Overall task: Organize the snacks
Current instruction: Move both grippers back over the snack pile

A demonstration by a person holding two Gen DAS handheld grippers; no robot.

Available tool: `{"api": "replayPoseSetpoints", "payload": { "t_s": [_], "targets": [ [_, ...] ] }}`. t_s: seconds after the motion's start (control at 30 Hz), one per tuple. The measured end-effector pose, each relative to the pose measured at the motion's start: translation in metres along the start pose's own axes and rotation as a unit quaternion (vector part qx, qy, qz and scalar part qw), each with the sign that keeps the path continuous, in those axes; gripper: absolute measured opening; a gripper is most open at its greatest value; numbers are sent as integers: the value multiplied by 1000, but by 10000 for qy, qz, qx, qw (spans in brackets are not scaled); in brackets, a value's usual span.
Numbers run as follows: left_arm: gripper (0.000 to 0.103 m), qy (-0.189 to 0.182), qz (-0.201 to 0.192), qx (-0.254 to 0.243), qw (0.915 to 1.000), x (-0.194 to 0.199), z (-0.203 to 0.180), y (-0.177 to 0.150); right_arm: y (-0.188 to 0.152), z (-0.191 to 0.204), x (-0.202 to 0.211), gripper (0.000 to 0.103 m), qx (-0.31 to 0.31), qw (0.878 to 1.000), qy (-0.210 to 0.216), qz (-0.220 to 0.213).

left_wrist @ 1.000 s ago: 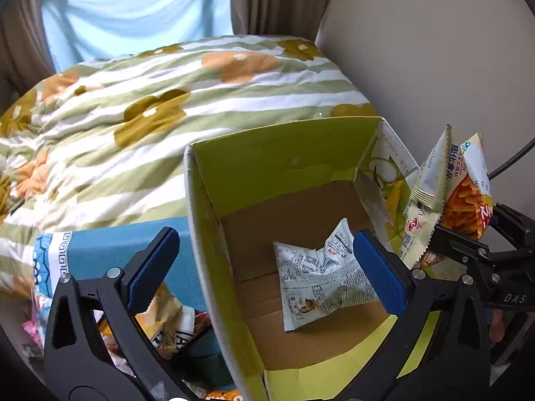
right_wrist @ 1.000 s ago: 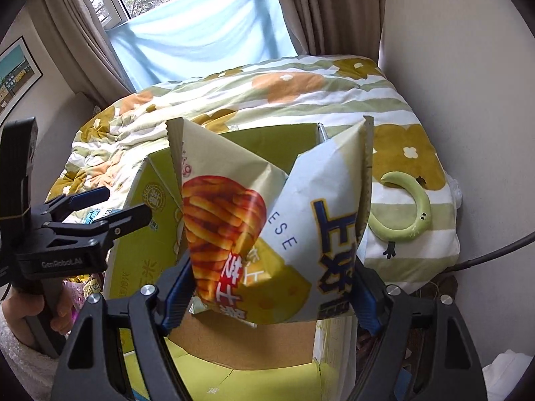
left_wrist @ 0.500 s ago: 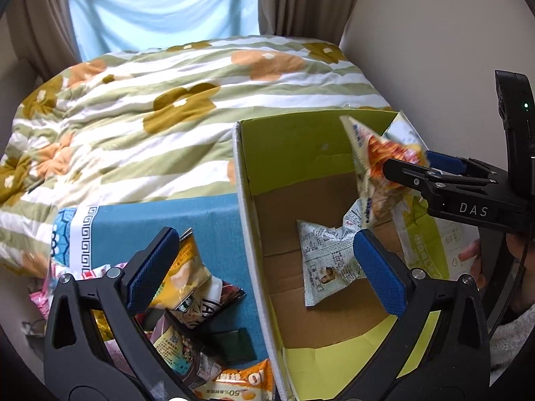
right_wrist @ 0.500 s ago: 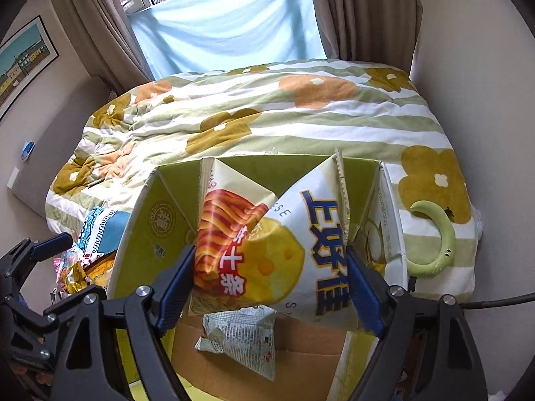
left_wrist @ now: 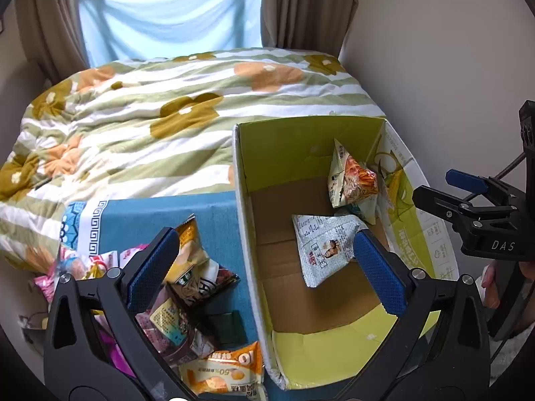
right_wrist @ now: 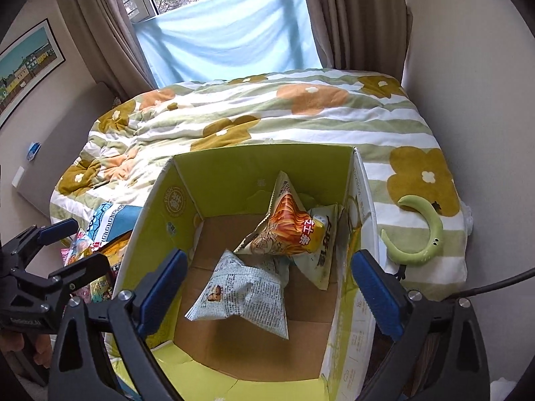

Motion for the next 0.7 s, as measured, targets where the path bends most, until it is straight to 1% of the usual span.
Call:
{"api": "replayPoseSetpoints", "payload": {
  "t_s": [0.13, 0.27, 0.4, 0.47, 0.6, 0.7],
  "targets": [
    [103, 198, -141, 64, 9997, 32, 7, -5, 2, 6, 24, 98, 172, 9998, -1, -140],
    [103, 441, -236, 219, 9985, 68, 25, -15, 0, 18, 44, 98, 345, 9990, 113, -256],
    [103, 766, -343, 349, 9959, 105, 55, -31, -5, 36, 62, 98, 402, 9981, 303, -360],
    [103, 908, -379, 505, 9939, 121, 72, -41, -11, 47, 70, 98, 402, 9977, 399, -381],
    [103, 990, -395, 889, 9903, 146, 106, -64, -26, 71, 83, 98, 369, 9971, 536, -383],
    [103, 1059, -376, 1004, 9886, 158, 134, -81, -37, 90, 94, 98, 333, 9969, 522, -479]
  ]
}}
Point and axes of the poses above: each gripper's, at about its wrist camera, not at the fingertips, and x roughly against the way its jaws point, z to its left, y to its top, the point moved 10 cm from there along -x, roughly the way its jaws point, and after that the axes turned 12 degrees about -z, right-handed, at the moved point
